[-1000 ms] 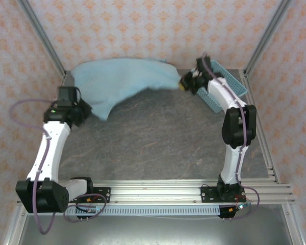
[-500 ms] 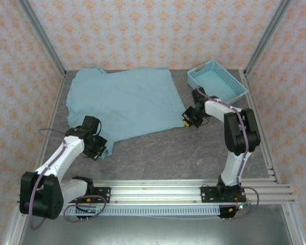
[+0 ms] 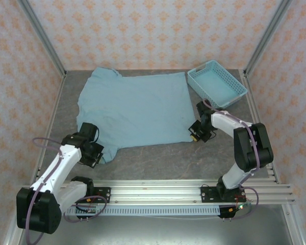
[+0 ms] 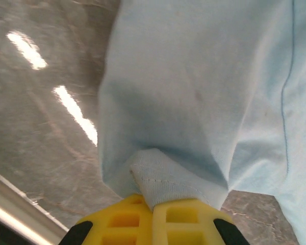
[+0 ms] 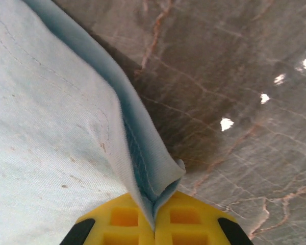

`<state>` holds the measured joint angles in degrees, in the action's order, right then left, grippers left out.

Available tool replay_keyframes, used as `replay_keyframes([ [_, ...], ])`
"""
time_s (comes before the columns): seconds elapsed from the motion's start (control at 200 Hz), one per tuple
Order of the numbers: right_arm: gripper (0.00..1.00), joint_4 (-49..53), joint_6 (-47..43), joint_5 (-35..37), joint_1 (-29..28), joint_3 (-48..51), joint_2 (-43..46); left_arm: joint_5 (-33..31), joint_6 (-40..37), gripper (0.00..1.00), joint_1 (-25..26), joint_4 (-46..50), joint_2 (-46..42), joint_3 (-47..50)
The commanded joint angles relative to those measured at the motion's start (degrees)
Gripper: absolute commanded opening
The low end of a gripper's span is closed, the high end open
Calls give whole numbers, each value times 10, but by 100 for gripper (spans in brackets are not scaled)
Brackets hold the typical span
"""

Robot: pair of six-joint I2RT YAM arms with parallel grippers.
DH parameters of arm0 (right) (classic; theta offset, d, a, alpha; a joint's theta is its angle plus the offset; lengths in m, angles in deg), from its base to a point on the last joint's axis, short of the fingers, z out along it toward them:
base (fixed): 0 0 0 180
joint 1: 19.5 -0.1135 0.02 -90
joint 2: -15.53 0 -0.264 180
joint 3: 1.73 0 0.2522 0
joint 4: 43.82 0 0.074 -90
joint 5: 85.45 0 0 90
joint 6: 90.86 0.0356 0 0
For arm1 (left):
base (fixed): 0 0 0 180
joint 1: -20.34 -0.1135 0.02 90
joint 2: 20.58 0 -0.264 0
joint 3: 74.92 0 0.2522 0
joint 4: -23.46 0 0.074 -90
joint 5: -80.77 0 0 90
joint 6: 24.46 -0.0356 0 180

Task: Fold and stack the t-shirts

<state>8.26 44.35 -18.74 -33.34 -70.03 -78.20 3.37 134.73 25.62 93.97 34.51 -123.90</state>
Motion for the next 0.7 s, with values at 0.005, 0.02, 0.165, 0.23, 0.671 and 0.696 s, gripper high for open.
replay_keyframes([
  [0.005, 0, 37, 4, 38, -1, -5, 11, -74, 18, 0, 1, 101, -47, -26],
  [0.02, 0, 41, 4, 41, -2, -5, 13, -77, 22, 0, 2, 107, -53, -26],
  [0.165, 0, 82, -9, 78, -1, -8, 33, -89, 39, 0, 2, 144, -91, -14],
  [0.23, 0, 96, -18, 91, 1, -4, 41, -97, 33, 0, 1, 155, -99, -11],
  [0.671, 0, 127, -71, 51, 27, 3, 40, -185, -41, 0, 3, 260, -92, -103],
  [0.696, 0, 127, -79, 34, 26, 0, 36, -205, -40, 0, 2, 275, -99, -121],
])
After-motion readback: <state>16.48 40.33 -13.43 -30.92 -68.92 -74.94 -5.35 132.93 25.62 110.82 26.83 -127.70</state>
